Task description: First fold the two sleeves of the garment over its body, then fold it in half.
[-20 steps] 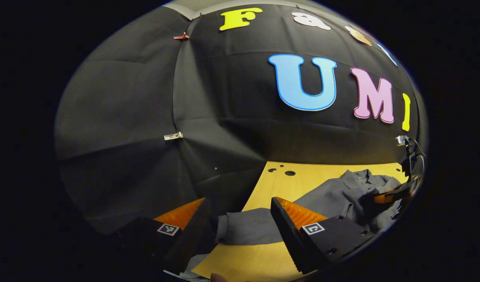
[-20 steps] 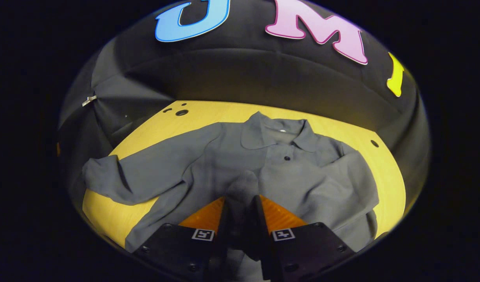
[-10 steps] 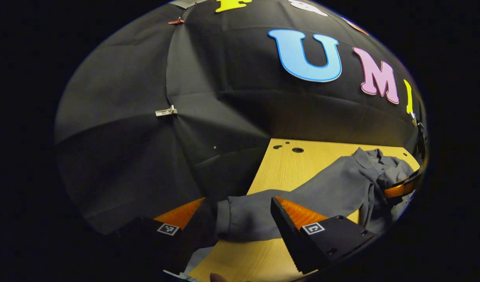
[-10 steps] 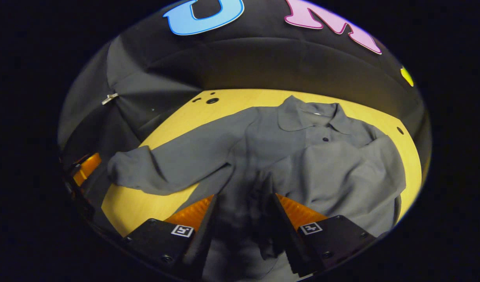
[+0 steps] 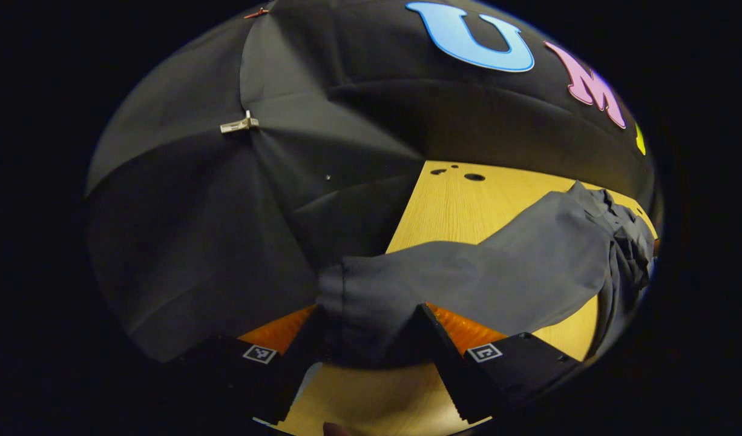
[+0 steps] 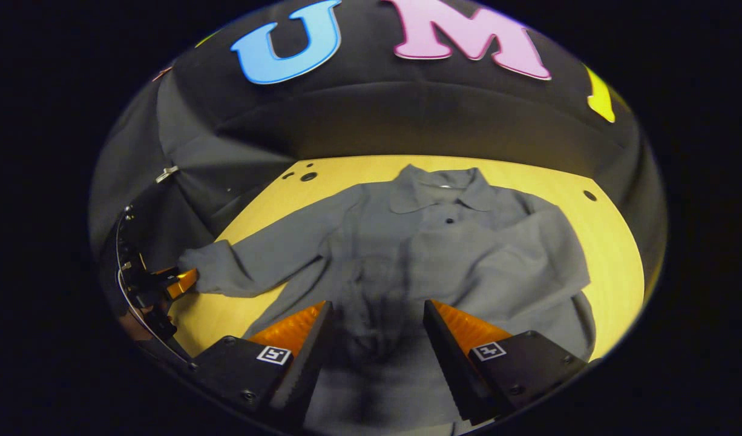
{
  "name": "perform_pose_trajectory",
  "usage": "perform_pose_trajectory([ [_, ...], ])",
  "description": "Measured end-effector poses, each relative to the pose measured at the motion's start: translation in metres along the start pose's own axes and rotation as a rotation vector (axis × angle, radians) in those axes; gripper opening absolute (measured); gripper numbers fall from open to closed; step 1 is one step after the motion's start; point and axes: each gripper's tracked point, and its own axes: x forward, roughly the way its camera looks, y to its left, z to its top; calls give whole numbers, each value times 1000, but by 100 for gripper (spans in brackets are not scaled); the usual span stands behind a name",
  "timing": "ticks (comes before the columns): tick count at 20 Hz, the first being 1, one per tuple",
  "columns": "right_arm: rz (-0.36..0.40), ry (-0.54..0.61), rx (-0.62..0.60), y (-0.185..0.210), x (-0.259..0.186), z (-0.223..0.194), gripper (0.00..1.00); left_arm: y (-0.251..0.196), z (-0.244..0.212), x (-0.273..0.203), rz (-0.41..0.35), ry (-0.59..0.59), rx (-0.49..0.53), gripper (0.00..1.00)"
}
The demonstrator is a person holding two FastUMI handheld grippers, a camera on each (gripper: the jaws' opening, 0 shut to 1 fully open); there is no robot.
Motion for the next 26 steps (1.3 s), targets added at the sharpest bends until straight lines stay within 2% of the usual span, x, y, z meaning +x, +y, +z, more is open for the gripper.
perform_pose_trajectory([
  [2,-43,-9,6,-27,-12,-2,92,-8,0,4,-23,-2,-2,97],
  [6,-102,-14,37,-62,-35,-13,92,-26,0,3,-99,-2,34,43],
  [8,-121,-23,42,-75,-48,-17,92,-28,-1,5,-77,16,56,16],
  [9,-128,-28,44,-80,-54,-18,92,-27,-2,3,-63,30,62,12],
  [12,-156,-51,62,-102,-75,-19,92,-35,17,-12,-57,11,31,8],
  [16,-187,-94,101,-129,-100,-19,92,-46,72,-56,-90,-114,3,8],
  [20,-193,-116,138,-155,-113,-21,92,-72,117,-98,-114,-211,30,8],
  [26,-204,-154,162,-199,-132,-14,92,-125,159,-155,-158,-278,0,8],
])
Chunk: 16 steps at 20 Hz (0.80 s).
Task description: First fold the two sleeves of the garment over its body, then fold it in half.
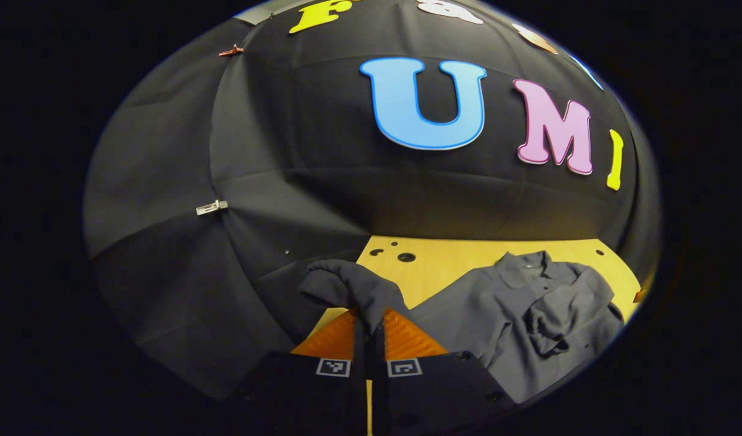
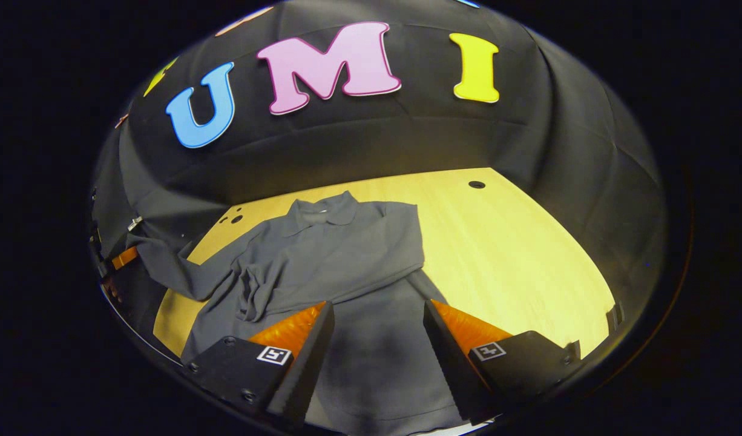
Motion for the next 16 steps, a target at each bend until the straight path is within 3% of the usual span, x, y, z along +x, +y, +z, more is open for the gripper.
perform_pose_trajectory([
  [8,-47,-16,14,-66,-16,-3,92,-123,33,-18,-163,-7,29,8],
  [16,-93,-19,58,-119,-29,-9,92,-251,33,-27,-344,2,62,8],
])
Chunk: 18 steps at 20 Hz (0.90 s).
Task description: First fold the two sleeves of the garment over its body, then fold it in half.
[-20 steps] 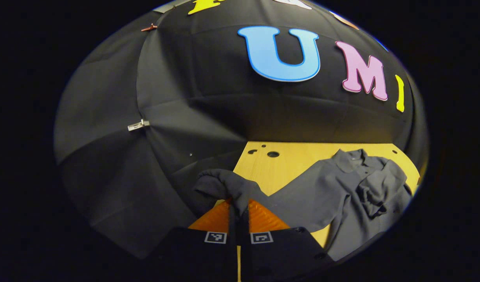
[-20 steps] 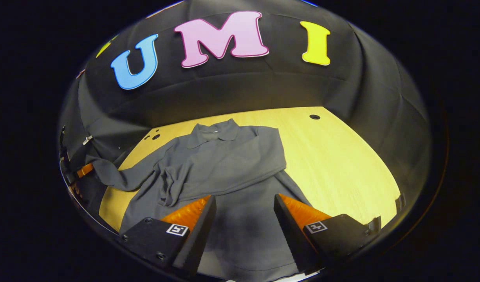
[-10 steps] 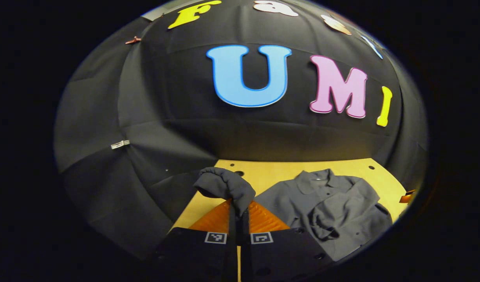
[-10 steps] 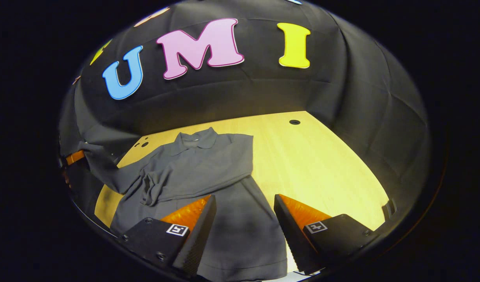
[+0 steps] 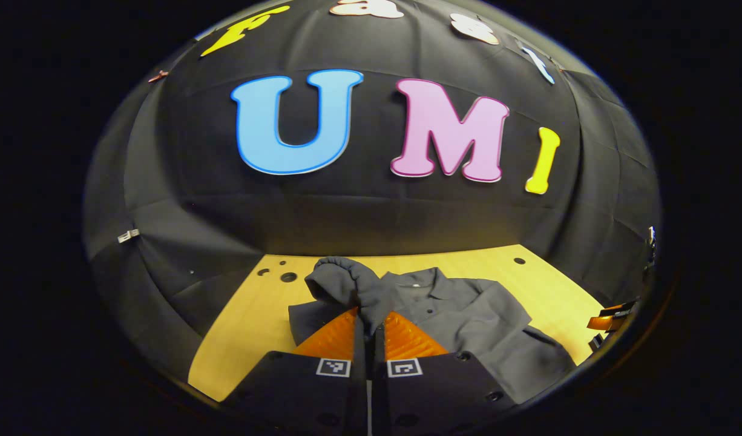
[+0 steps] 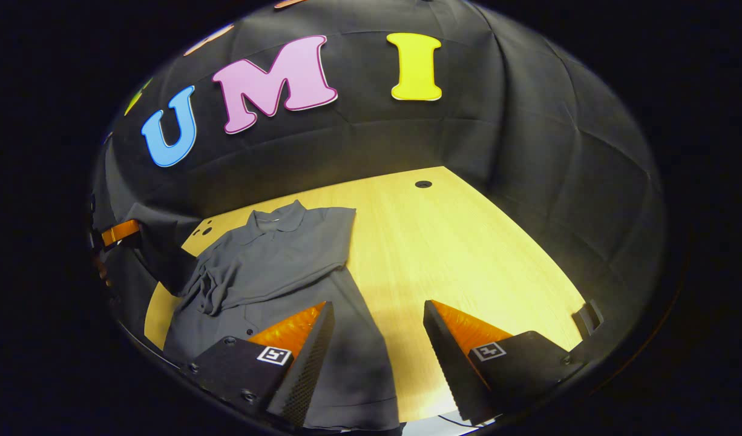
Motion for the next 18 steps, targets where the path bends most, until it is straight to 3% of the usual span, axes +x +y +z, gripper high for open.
perform_pose_trajectory([
  [6,-20,14,17,-37,-2,-2,92,-76,-17,32,-90,41,33,8],
  [11,-33,36,33,-69,-3,-6,92,-120,-54,59,-115,98,76,8],
  [18,12,78,10,-95,8,-8,92,-167,-104,92,-135,139,147,8],
])
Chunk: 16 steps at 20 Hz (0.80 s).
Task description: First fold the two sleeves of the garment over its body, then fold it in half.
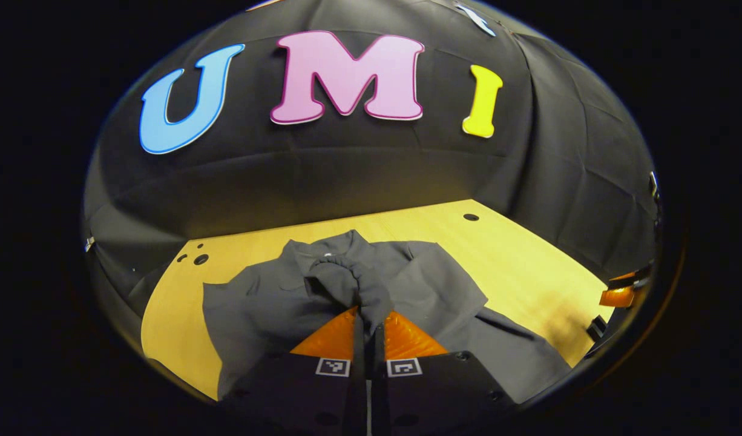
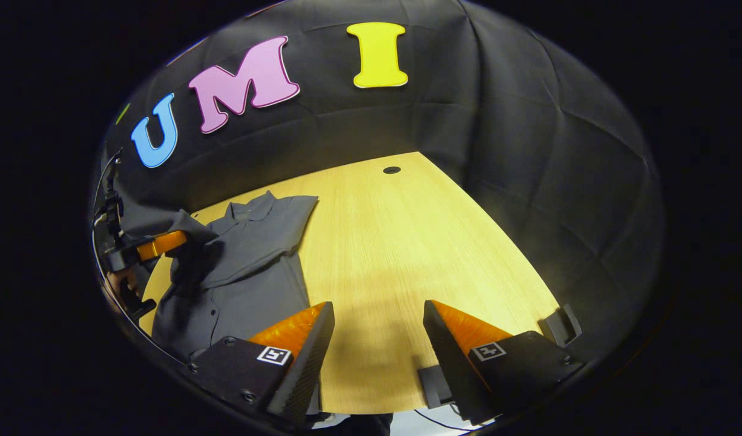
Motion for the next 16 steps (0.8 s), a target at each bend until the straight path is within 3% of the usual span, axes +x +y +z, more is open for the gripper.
perform_pose_trajectory([
  [7,32,48,-9,-22,12,-6,93,-38,-41,33,-29,74,16,19],
  [9,39,59,-1,-27,15,-8,93,-45,-49,39,-30,90,25,15],
  [10,44,63,1,-28,15,-9,92,-49,-52,40,-33,96,26,23],
  [16,56,73,12,-25,16,-13,93,-81,-66,35,-130,133,-9,43],
])
